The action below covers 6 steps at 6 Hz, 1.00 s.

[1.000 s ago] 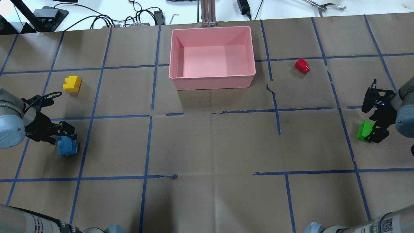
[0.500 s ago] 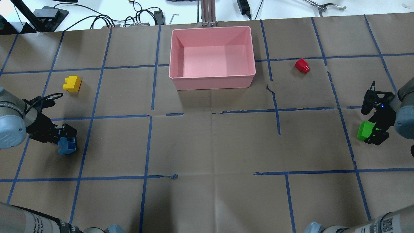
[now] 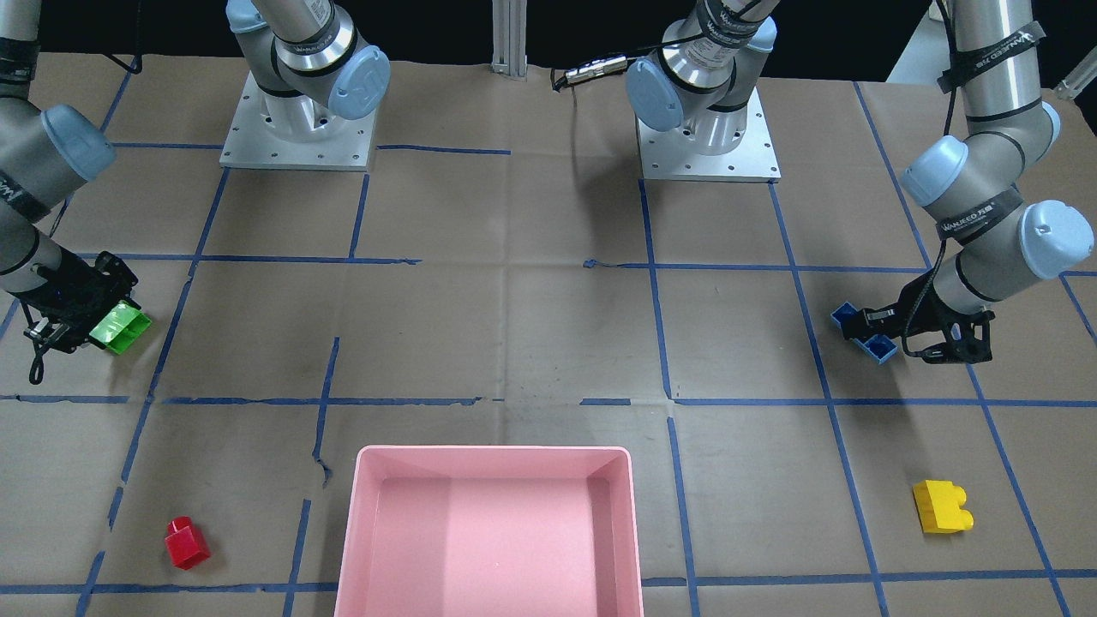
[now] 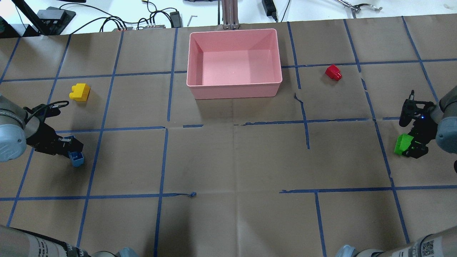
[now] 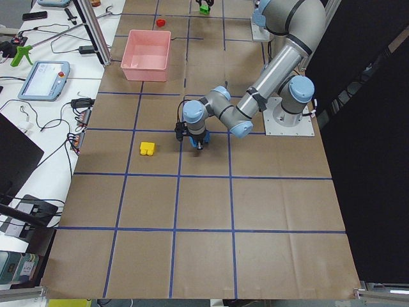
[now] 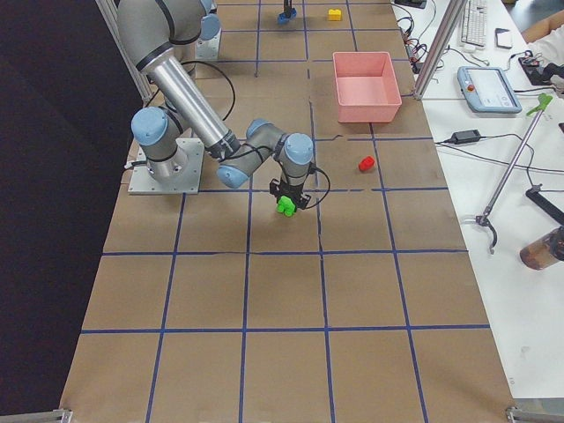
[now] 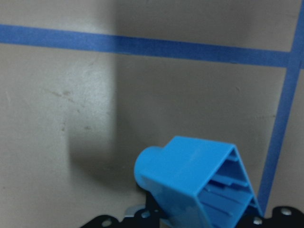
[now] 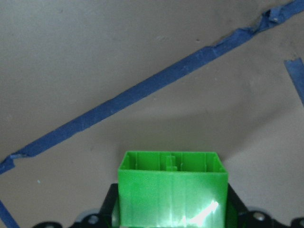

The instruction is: Put all blocks into box

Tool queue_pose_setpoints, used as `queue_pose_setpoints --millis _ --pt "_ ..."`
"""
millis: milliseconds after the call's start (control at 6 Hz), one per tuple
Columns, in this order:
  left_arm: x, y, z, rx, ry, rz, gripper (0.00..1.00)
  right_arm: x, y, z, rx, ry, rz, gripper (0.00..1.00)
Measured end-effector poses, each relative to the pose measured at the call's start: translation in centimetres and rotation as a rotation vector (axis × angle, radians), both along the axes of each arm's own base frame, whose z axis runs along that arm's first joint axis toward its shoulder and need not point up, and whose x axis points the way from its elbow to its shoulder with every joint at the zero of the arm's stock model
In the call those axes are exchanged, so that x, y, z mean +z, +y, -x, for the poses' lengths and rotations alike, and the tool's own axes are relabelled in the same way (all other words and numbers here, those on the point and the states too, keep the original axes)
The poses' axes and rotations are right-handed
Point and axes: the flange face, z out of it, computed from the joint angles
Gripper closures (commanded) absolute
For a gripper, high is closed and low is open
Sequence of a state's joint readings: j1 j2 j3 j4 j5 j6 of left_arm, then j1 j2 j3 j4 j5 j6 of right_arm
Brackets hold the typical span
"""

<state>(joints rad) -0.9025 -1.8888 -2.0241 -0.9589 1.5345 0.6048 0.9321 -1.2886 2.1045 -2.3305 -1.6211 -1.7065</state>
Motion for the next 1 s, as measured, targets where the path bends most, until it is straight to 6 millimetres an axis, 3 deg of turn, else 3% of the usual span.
queue_pose_setpoints --millis 167,333,500,833,1000 --pt "0.7 -0.2 0.8 -0.017 0.006 -0.004 1.0 0.3 -0.1 0.2 -0.007 0.003 0.007 0.67" --pt "2.6 -1.3 2.7 -0.058 0.018 -0.018 1.0 1.3 -0.5 0.8 -0.033 0.013 0.029 0.67" --pt "6.0 -3.5 5.8 -0.128 0.031 -0.036 1.0 3.2 -1.4 1.4 -0.09 0.017 0.069 0.66" --pt "11.8 -8.2 15.3 -0.322 0.015 -0.009 1.0 9.2 -3.5 1.0 -0.32 -0.013 0.107 0.63" --pt "13.9 -10.4 20.6 -0.378 -0.005 0.031 0.99 12.2 -4.8 -1.2 -0.434 -0.028 0.106 0.62"
